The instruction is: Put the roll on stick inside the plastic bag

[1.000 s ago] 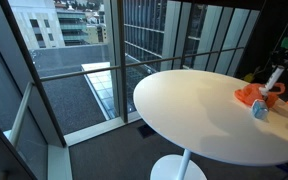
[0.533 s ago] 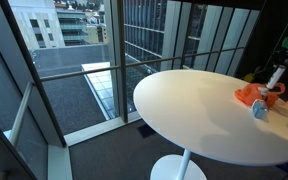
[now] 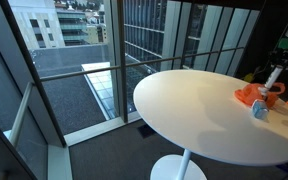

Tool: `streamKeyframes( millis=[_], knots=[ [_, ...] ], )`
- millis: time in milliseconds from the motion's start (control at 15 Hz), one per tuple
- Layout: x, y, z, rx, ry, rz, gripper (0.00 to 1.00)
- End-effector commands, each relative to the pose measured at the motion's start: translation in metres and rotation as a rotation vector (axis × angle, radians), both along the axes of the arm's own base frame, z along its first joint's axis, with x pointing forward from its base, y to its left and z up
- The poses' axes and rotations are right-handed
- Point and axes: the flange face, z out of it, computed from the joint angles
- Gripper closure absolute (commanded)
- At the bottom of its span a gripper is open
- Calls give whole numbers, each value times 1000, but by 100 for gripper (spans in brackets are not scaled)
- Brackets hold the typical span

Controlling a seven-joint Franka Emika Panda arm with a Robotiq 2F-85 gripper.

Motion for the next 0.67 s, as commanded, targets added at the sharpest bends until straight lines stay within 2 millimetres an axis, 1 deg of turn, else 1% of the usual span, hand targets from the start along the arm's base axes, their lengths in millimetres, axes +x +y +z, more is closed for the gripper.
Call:
streamKeyframes(
  millis=[0,400,600],
  knots=[
    [17,-2,-2,-2,10,-10,89],
    [34,13,-22,4,44,30,89],
    [39,21,-31,11,59,49,89]
  ],
)
